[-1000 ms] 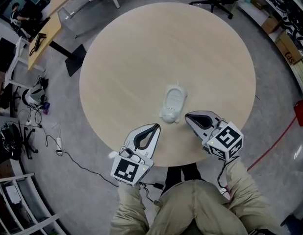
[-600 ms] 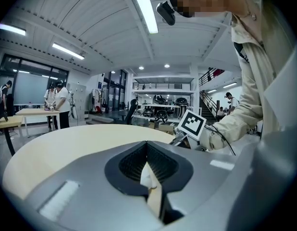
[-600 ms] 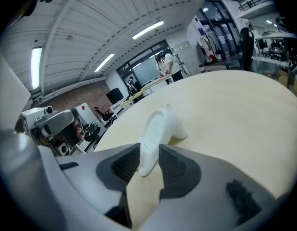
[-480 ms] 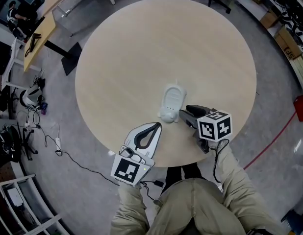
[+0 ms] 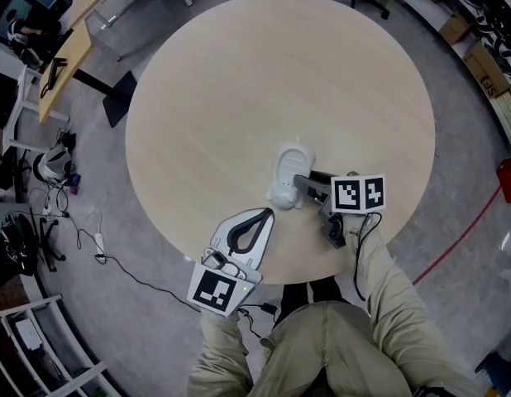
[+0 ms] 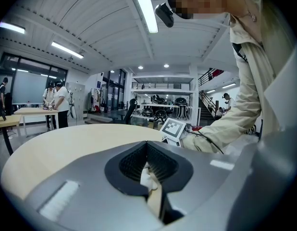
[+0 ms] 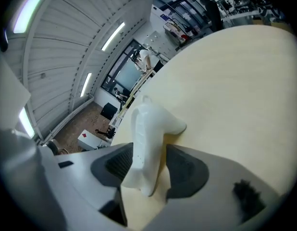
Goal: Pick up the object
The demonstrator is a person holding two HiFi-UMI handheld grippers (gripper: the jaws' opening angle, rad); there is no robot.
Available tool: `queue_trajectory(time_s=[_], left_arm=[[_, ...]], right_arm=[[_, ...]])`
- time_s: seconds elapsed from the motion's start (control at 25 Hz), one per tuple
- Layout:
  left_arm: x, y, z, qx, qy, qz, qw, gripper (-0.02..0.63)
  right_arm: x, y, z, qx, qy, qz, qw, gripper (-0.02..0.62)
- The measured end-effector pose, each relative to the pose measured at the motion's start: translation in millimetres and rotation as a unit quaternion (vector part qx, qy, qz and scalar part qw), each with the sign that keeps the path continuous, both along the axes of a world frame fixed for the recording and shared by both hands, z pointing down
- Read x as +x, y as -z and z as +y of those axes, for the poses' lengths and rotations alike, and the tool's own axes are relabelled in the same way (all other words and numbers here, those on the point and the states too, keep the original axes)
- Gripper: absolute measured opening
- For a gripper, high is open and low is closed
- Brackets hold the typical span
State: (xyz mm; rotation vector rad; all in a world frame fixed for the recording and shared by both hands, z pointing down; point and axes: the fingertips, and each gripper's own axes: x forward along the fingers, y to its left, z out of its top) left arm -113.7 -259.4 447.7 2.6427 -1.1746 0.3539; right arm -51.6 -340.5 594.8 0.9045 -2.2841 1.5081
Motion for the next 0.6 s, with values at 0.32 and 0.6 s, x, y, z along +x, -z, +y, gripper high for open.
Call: queue_trajectory(time_s=[0.32, 0.6], left_arm=[[1, -3, -8, -0.007, 0.003, 0.0, 1.0, 0.006], [3, -6, -10, -0.009, 0.004, -0.001, 1.0, 0.006]], right_arm=[[-14, -1, -15, -0.018, 0.031, -0.017, 0.999, 0.204], [-16, -7, -12, -0.027, 0.043, -0.002, 0.999, 0.139]])
